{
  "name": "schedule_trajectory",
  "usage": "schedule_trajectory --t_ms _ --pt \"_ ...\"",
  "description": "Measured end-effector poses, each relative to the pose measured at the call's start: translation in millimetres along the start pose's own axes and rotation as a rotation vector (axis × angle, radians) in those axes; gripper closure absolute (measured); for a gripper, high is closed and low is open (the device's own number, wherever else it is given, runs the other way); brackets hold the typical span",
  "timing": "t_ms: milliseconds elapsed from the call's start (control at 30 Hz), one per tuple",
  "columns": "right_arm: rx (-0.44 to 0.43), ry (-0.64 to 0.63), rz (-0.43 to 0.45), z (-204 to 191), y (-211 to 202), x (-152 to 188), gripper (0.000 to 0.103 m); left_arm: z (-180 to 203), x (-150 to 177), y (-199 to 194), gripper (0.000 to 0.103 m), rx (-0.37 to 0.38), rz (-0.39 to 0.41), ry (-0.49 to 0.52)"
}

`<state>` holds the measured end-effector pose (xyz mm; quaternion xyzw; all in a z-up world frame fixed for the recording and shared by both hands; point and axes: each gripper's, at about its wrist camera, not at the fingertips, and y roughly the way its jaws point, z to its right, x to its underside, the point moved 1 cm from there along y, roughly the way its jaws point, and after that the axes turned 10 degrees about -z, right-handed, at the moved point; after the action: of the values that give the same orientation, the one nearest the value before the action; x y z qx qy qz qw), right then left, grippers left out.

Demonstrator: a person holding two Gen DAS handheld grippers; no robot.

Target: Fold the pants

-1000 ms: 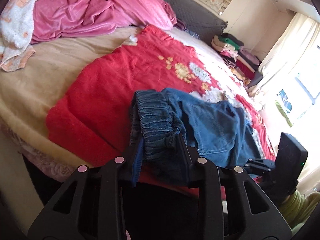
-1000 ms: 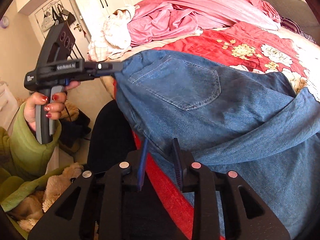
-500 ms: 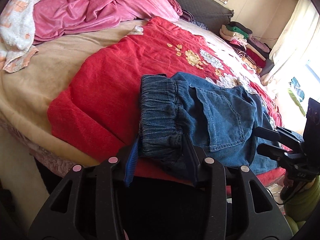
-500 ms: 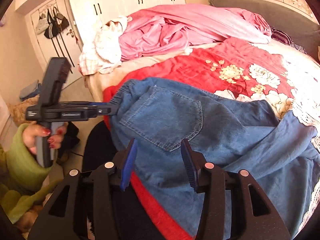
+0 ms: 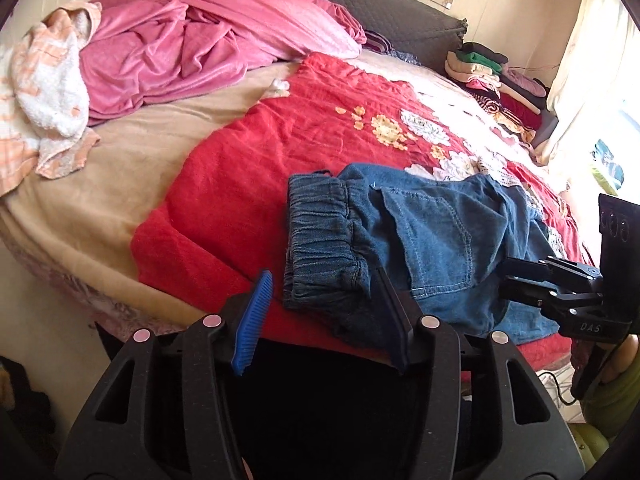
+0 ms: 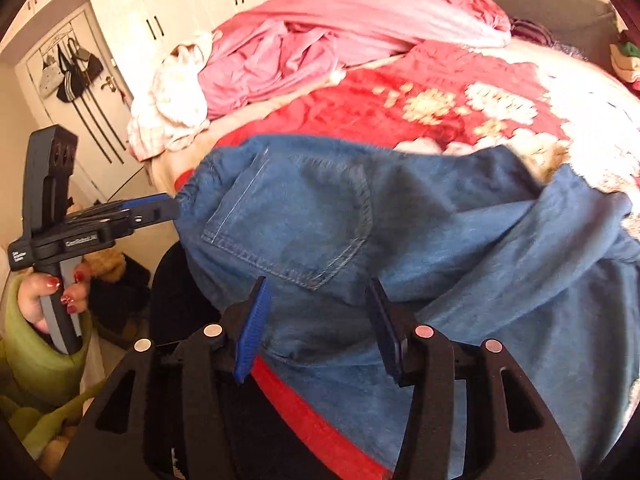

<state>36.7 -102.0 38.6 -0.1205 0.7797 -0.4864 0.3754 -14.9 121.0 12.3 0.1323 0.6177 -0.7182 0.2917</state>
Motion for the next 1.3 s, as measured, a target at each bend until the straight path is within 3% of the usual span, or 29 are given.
schedule_trajectory --t_ms 233,300,800,900,1033,1300 --pt "0.052 0.089 0.067 32 -36 10 0.051 30 -9 -23 0.052 0.011 0.056 0.064" --pt "0.068 0.111 0.084 42 -45 12 0.042 42 -10 -20 0.052 0.028 0.045 0.085" --pt "0.136 0.195 0.143 80 -72 32 0.033 141 5 37 0.045 0.225 -0.119 0.255" --pt "0.148 0.211 0.148 85 -74 35 0.02 154 3 48 0.043 0.25 -0.154 0.278" --pt "0.163 0.225 0.155 91 -78 36 0.02 170 -2 64 0.035 0.259 -0.175 0.304" --pt "0.197 0.234 0.162 101 -83 28 0.02 189 -19 103 0.034 0.294 -0.249 0.301"
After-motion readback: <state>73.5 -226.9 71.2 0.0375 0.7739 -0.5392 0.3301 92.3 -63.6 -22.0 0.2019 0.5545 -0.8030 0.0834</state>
